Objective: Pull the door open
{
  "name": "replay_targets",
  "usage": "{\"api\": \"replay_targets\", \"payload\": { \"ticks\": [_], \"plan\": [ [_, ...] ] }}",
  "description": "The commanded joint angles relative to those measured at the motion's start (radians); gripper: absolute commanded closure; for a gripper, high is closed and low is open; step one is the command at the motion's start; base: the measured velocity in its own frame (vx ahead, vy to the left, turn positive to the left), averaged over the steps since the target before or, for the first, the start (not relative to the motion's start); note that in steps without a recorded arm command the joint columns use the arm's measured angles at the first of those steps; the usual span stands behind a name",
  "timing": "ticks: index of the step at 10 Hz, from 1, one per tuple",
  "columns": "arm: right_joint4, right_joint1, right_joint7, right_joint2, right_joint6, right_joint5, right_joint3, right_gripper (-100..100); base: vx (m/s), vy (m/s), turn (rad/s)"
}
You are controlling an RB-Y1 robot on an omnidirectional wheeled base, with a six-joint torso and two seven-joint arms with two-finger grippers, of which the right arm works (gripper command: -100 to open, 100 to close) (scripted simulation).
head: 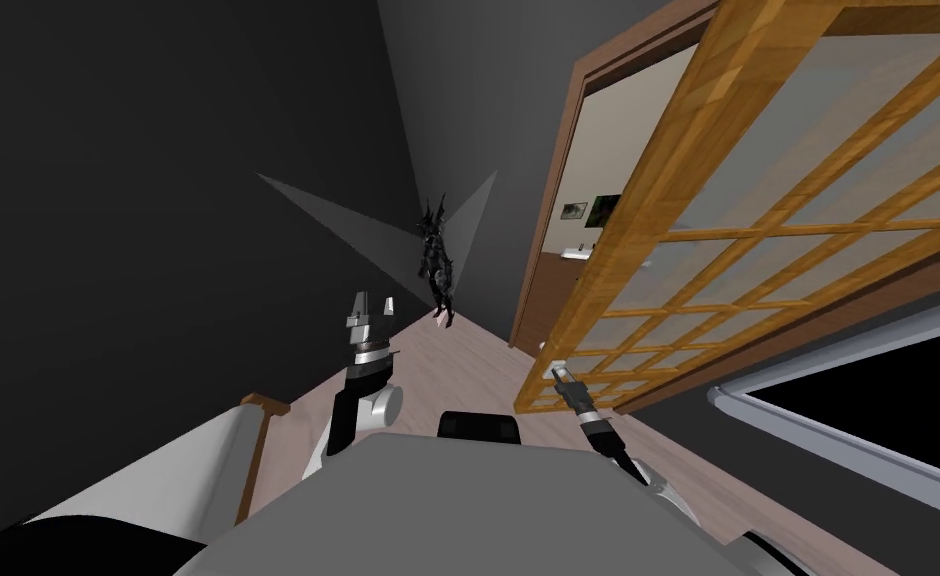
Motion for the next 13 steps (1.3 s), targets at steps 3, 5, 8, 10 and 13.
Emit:
{"api": "replay_targets", "payload": {
  "ticks": [3, 5, 8, 10, 13],
  "plan": [
    [0.008, 0.018, -0.021, -0.018, -0.048, 0.018, 0.024, 100, -0.201, -0.077, 0.145],
    [0.013, 0.029, -0.034, -0.030, -0.079, 0.029, 0.039, 100, -0.205, -0.103, 0.107],
    [0.019, 0.042, -0.049, -0.042, -0.112, 0.042, 0.055, 100, -0.212, -0.106, 0.099],
    [0.039, 0.059, -0.045, -0.036, -0.137, 0.035, 0.052, 100, -0.058, -0.045, 0.130],
    [0.064, 0.111, -0.040, -0.032, -0.203, 0.016, 0.044, 100, -0.062, -0.082, 0.288]
  ]
}}
